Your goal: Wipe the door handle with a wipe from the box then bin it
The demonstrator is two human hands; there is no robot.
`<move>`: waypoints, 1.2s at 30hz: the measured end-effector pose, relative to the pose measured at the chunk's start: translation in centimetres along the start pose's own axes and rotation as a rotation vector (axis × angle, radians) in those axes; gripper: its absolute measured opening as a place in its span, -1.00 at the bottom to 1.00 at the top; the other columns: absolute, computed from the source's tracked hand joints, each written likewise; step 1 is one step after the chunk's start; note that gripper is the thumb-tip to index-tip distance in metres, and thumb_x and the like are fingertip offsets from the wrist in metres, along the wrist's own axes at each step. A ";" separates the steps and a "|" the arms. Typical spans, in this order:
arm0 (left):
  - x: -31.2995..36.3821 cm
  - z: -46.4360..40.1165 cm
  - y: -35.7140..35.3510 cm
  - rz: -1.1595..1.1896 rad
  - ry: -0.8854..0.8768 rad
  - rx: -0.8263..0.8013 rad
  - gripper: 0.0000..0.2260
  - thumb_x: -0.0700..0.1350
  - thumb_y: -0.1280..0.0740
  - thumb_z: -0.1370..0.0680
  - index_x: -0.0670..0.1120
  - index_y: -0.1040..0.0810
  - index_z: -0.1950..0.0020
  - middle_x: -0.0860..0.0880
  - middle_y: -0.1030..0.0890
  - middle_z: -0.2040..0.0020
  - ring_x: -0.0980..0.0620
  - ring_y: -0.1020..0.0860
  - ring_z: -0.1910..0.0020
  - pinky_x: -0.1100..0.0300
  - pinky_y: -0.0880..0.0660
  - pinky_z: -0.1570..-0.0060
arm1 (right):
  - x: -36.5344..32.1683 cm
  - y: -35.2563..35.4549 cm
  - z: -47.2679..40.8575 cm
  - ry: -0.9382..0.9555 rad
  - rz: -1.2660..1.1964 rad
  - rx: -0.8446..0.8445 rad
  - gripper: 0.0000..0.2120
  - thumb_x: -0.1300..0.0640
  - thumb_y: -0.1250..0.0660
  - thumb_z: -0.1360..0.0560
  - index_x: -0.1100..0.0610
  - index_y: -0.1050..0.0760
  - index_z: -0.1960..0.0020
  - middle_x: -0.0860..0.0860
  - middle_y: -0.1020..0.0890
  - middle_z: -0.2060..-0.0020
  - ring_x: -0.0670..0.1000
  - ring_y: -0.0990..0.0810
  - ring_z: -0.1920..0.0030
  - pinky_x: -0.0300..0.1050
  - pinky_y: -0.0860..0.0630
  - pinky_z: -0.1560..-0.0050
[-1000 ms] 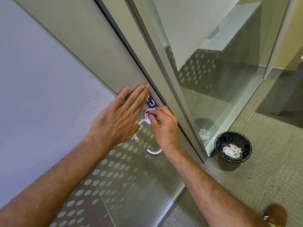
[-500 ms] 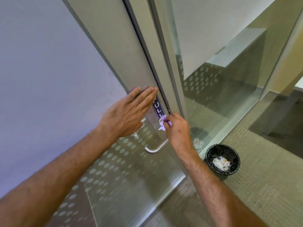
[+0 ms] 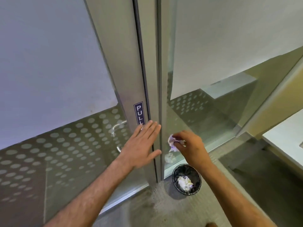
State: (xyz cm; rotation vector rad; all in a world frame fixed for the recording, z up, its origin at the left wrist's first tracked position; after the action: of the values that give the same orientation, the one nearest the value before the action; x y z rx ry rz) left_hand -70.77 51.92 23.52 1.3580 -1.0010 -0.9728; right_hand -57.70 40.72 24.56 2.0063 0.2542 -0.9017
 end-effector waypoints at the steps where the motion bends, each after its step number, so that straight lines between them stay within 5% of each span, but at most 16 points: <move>1: 0.5 -0.6 -0.8 0.021 0.042 -0.004 -0.22 0.33 -0.03 -0.63 0.01 0.26 -0.68 -0.01 0.13 -0.74 0.05 0.27 -0.68 0.06 0.35 -0.60 | 1.2 0.1 -0.3 0.017 0.015 -0.040 -0.88 0.31 -0.47 -0.42 0.16 -0.65 0.07 0.04 -0.64 0.16 0.03 -0.62 0.18 -0.34 -0.47 0.13; 4: 2.2 -2.6 -3.1 0.094 0.158 -0.010 -0.22 0.29 -0.09 -0.65 -0.03 0.14 -0.74 -0.01 0.08 -0.74 0.04 0.19 -0.71 0.12 0.34 -0.59 | 6.1 -0.1 -0.9 0.028 0.002 -0.161 -0.93 0.30 -0.46 -0.43 0.17 -0.67 0.13 0.07 -0.63 0.20 -0.02 -0.54 0.26 -0.48 -0.32 0.21; 9: 6.0 -4.5 -10.6 0.287 0.329 -0.070 -0.25 0.22 -0.18 -0.67 -0.07 0.02 -0.74 -0.03 -0.06 -0.74 0.00 0.05 -0.72 0.07 0.13 -0.66 | 16.1 -2.0 0.2 -0.063 -0.071 -0.315 -0.90 0.35 -0.44 -0.43 0.19 -0.66 0.12 -0.09 -0.60 0.25 -0.28 -0.56 0.29 -0.41 -0.43 0.20; 12: 7.9 -5.0 -17.1 0.387 0.434 -0.096 -0.25 0.22 -0.21 -0.66 -0.07 -0.02 -0.74 -0.02 -0.10 -0.73 0.01 0.00 -0.72 0.06 0.05 -0.66 | 23.6 -4.9 1.5 -0.144 0.039 -0.420 -0.92 0.27 -0.46 -0.43 0.15 -0.68 0.10 0.04 -0.67 0.18 -0.02 -0.60 0.22 -0.16 -0.47 0.14; 16: 9.7 -4.8 -27.5 0.487 0.535 -0.181 -0.27 0.18 -0.25 -0.66 -0.08 -0.07 -0.73 -0.03 -0.14 -0.72 0.00 -0.03 -0.71 0.06 0.03 -0.66 | 34.3 -10.3 5.1 -0.285 0.077 -0.549 -0.90 0.28 -0.46 -0.42 0.17 -0.68 0.08 0.12 -0.68 0.16 0.05 -0.58 0.21 -0.21 -0.36 0.18; 22: 10.1 -6.1 -40.5 0.562 0.642 -0.233 -0.29 0.15 -0.23 -0.68 -0.07 -0.05 -0.74 0.00 -0.11 -0.73 0.06 0.02 -0.71 0.14 0.14 -0.65 | 46.4 -18.8 10.9 -0.399 0.120 -0.655 -0.87 0.32 -0.44 -0.47 0.22 -0.67 0.00 0.17 -0.68 0.04 0.08 -0.61 0.14 -0.22 -0.46 0.07; 30: 11.2 -6.4 -51.0 0.512 0.653 -0.248 -0.29 0.21 -0.16 -0.69 -0.02 0.02 -0.74 0.02 -0.05 -0.73 0.10 0.05 -0.69 0.16 0.23 -0.57 | 53.9 -26.3 14.2 -0.403 0.200 -0.687 -0.81 0.17 -0.42 -0.51 0.10 -0.61 -0.13 0.08 -0.66 -0.11 0.04 -0.66 0.04 0.05 -0.63 -0.08; 36: 11.1 -6.1 -51.6 0.503 0.648 -0.222 -0.29 0.19 -0.18 -0.69 -0.06 0.00 -0.74 0.00 -0.05 -0.73 0.05 0.06 -0.71 0.13 0.24 -0.58 | 52.7 -25.8 13.8 -0.406 0.120 -0.641 -0.64 0.11 -0.39 -0.54 0.02 -0.51 -0.33 0.05 -0.67 -0.19 0.02 -0.69 0.00 0.06 -0.64 -0.10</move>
State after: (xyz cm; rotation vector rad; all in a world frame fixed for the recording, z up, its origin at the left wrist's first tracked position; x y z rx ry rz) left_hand -60.33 43.50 -27.93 1.0498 -0.6560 -0.2210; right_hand -39.69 36.19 -32.75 1.2103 0.1621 -0.9766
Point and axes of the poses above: each hand's wrist, its own z-axis away from the middle knuckle, its own y-axis out of the back of the hand, x = y × z, the point moved 8 cm from there along -z, towards the middle knuckle
